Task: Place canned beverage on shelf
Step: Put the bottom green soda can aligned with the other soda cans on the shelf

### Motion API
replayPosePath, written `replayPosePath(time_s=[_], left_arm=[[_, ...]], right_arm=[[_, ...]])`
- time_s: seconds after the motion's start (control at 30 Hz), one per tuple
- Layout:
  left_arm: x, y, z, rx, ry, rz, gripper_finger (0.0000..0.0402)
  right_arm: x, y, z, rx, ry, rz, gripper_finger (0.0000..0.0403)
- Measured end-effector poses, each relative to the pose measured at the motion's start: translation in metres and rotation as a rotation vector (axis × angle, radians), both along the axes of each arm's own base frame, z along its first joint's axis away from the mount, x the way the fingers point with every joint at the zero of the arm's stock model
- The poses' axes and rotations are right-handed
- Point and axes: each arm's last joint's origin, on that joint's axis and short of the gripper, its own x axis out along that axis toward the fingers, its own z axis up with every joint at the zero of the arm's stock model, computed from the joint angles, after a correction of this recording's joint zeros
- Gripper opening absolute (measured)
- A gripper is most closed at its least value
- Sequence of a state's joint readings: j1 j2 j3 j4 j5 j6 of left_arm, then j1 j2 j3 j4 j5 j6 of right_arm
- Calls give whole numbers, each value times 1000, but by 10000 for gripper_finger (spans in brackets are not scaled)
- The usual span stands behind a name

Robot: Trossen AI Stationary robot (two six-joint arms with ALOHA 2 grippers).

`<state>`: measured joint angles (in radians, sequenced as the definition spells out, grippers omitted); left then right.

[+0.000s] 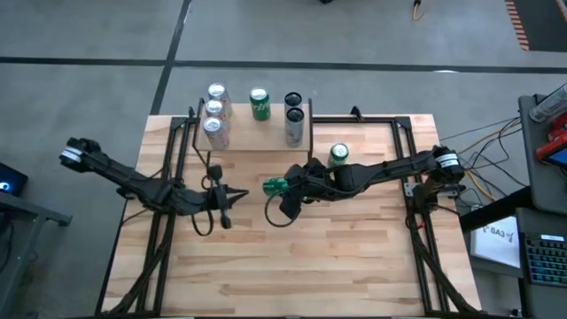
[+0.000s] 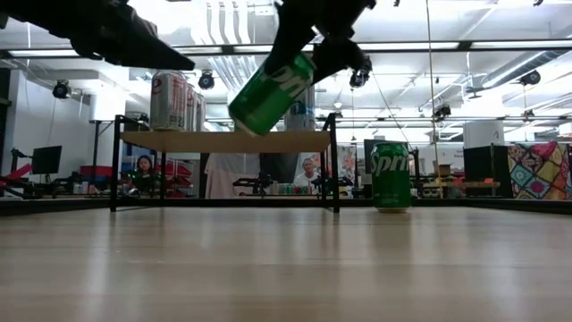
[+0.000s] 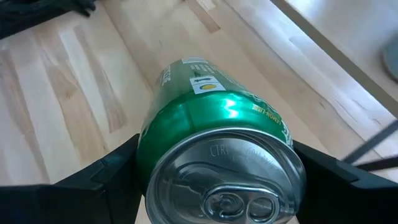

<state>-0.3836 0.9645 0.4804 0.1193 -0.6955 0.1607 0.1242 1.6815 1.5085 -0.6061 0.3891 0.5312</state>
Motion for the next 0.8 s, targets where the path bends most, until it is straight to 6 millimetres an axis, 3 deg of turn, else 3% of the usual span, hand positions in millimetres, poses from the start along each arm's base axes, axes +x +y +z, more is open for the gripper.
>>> replayPosePath(time_s=[0.13, 0.23, 0.4, 0.6, 0.7, 0.8], left_arm=[[5, -2, 0, -17, 6, 10, 31], [9, -4, 2, -21, 7, 9, 78], [16, -7, -4, -27, 44, -7, 198], [24, -7, -18, 17, 76, 100, 342], [31, -7, -24, 14, 64, 149, 372], [35, -7, -28, 33, 52, 185, 377]], right_arm=[[5, 0, -7, -10, 5, 5, 295], [9, 0, -9, -13, -9, 5, 295], [12, -1, -10, -12, -22, 3, 295], [15, 0, -6, -13, -75, 10, 295], [17, 0, -5, -14, -97, 12, 295], [19, 0, -3, -20, -123, 20, 295]])
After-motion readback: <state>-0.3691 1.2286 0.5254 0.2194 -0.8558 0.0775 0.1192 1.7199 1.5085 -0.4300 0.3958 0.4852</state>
